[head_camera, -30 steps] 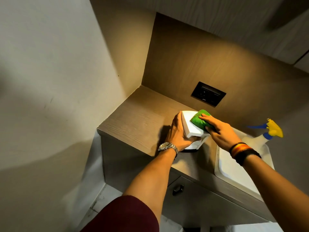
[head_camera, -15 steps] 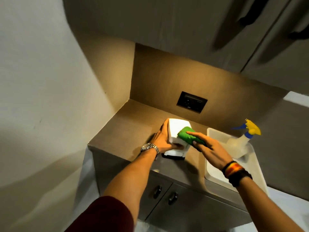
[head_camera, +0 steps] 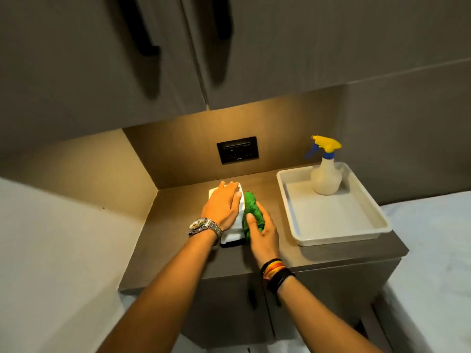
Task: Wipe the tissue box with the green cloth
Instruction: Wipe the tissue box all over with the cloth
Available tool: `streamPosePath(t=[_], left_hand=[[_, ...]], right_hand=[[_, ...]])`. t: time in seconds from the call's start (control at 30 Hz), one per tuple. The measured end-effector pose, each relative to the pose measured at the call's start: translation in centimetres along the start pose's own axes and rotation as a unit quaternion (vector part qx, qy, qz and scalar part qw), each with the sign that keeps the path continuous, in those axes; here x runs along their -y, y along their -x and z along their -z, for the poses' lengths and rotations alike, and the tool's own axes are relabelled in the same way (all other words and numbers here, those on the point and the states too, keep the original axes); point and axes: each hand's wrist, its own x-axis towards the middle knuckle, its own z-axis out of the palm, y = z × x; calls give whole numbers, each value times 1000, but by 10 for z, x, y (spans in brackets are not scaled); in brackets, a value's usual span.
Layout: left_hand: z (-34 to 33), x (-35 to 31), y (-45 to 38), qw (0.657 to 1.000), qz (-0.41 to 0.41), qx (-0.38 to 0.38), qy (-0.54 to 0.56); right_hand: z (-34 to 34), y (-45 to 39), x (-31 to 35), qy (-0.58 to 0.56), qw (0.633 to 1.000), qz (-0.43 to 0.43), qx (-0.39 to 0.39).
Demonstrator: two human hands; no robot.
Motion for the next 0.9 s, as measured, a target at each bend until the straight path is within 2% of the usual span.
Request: streamPosePath(t=[0.07,0.17,0.33,0.43,0.57,0.63,0.73,0.9], left_hand=[[-8,-6,-8,999,5,13,-53],[-13,-4,-10,998,7,-27,-51],[-21,-1,-6,997,3,-55,-55],[-20,5,-8,998,7,-48,-40],[-16,19,-10,998,-13,-51,-27],[-16,26,-11,998,-28,-49,-23],[-15,37,-11,997,-54,-48,-18],[-17,42,-10,997,-59,-54,-8]], right_hand=[[2,-1,-8,-13,1000,7,22],[12,-12,-21,1,999,12,49],[4,-8,-50,17,1000,-17,10],[-6,-24,-55,18,999,-50,3],[-10,-66,-33,-13,994,-90,61],[-14,-66,-37,34,994,-50,90],[-21,-29,-55,106,986,54,117],[-29,-19,-68,123,984,80,102]])
